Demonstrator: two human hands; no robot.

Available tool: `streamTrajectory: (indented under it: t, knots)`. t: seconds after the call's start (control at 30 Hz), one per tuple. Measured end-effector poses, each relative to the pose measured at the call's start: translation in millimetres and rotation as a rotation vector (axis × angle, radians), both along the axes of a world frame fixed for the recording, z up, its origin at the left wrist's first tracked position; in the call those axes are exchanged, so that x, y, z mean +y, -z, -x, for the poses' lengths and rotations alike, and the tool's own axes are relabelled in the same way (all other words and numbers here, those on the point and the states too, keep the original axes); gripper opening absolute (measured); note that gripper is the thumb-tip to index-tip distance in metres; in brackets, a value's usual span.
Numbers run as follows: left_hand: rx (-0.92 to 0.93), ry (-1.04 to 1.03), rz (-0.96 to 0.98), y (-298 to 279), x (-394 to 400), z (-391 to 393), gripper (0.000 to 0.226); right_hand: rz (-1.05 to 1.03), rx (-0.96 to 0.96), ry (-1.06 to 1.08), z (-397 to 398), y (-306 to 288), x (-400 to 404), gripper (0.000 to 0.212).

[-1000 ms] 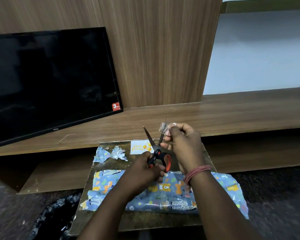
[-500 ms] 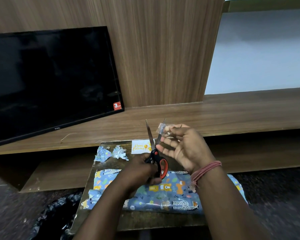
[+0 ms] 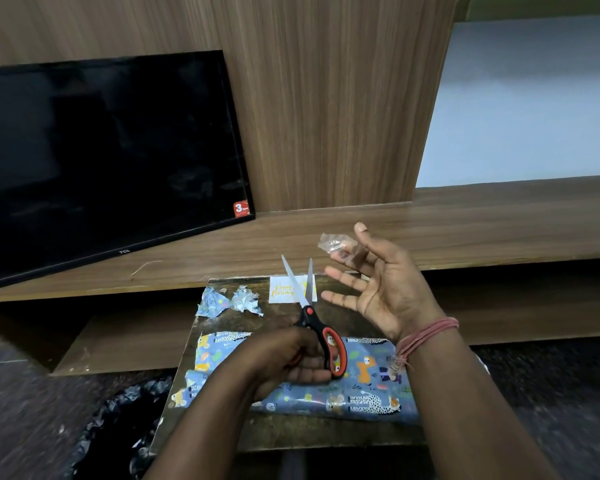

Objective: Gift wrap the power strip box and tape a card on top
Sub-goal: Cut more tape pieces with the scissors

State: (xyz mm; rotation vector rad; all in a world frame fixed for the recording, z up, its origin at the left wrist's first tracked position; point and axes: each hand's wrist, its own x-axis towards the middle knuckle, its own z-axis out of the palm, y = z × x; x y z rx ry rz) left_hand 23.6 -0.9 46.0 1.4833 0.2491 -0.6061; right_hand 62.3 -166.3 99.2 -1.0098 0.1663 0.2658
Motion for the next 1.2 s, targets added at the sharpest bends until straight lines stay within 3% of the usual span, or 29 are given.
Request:
streamTrajectory:
  t: [0.1, 0.3, 0.53, 0.7, 0.77, 0.87, 0.97, 1.0, 1.07, 1.2]
  knots:
    - [-0.017, 0.042, -0.120, 1, 5, 7, 0.014, 0.055, -0.012, 0.059, 2, 6, 5, 0.006]
    - [-0.095, 0.110, -0.428, 7, 16, 14, 0.015, 0.200, -0.028, 0.056, 7, 13, 7, 0.016]
    - [-0.264, 0.162, -1.055, 5, 18, 21, 0.056, 0.274, -0.122, 0.018, 19, 17, 6, 0.019]
    - [-0.288, 0.210, -1.166, -8, 21, 23, 0.055, 0.219, -0.130, -0.040, 25, 21, 10, 0.022]
    - [-0.306, 0.156, -1.051, -8, 25, 20, 0.042, 0.187, -0.134, -0.086, 26, 20, 12, 0.024]
    - [-0.311, -0.042, -0.551, -15, 25, 16, 0.005, 0.183, -0.142, -0.165, 26, 22, 14, 0.022]
    - [-0.146, -0.211, 0.200, -25, 21, 12, 0.022, 0.198, -0.153, -0.218, 24, 25, 17, 0.020]
    - [-0.112, -0.256, 0.353, -27, 21, 12, 0.026, 0.208, -0.157, -0.226, 23, 26, 19, 0.020]
    - [-0.110, -0.313, 0.438, -26, 21, 9, 0.027, 0.248, -0.160, -0.232, 21, 28, 19, 0.020]
    - [-0.122, -0.364, 0.379, -20, 23, 6, 0.019, 0.327, -0.157, -0.233, 19, 32, 18, 0.020]
